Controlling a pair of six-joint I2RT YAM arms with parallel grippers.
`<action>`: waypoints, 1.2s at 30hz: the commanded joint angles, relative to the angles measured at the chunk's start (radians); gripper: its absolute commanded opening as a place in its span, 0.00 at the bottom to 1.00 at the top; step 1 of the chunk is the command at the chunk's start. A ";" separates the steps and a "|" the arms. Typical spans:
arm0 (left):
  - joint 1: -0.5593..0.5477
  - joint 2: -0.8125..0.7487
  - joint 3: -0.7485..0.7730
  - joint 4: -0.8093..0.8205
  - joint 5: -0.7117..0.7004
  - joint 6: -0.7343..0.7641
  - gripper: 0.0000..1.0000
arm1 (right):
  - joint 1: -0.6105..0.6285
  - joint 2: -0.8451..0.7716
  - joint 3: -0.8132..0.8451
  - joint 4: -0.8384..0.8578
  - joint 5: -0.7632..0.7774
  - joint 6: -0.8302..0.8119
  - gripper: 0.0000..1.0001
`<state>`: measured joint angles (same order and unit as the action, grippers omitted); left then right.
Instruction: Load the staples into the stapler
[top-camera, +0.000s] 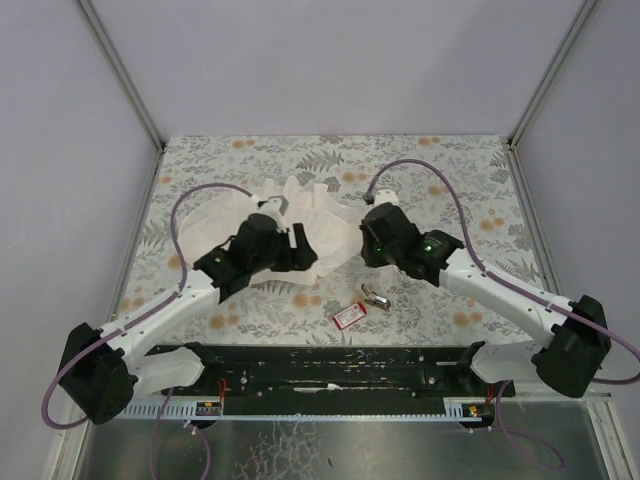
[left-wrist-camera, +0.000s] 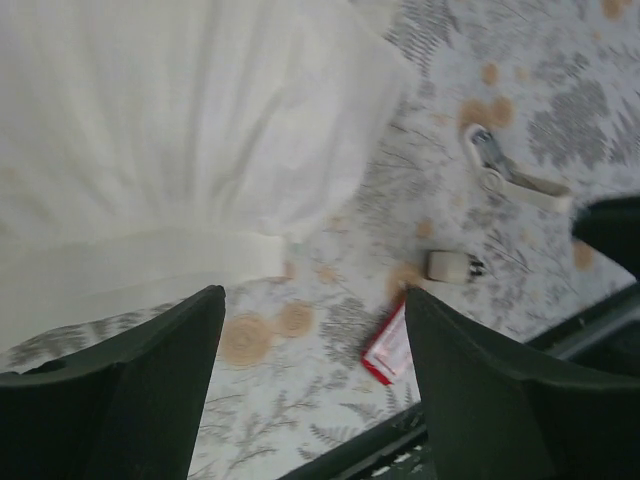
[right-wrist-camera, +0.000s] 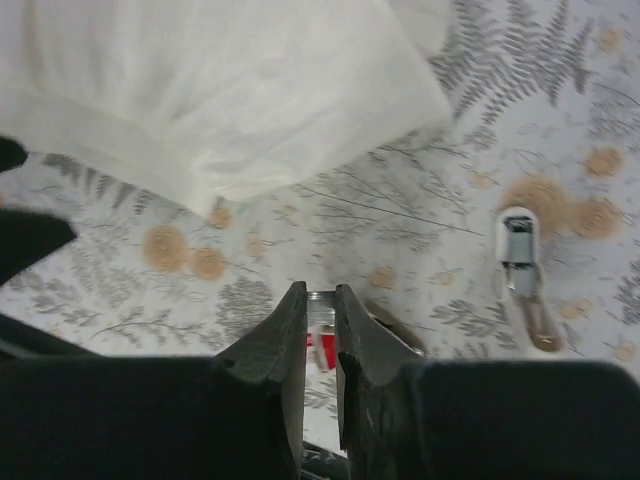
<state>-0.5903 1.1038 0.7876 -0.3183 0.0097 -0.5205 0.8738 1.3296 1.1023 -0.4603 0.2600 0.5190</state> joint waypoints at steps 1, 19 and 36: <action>-0.165 0.091 -0.010 0.241 0.015 -0.118 0.72 | -0.141 -0.072 -0.111 -0.006 -0.087 -0.058 0.19; -0.311 0.513 0.167 0.368 0.110 -0.129 0.70 | -0.353 -0.211 -0.277 0.037 -0.234 -0.067 0.19; -0.357 0.581 0.203 0.311 0.082 -0.136 0.42 | -0.362 -0.230 -0.287 0.025 -0.243 -0.091 0.20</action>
<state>-0.9375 1.6745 0.9649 -0.0154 0.1074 -0.6594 0.5194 1.1294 0.8196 -0.4572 0.0326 0.4538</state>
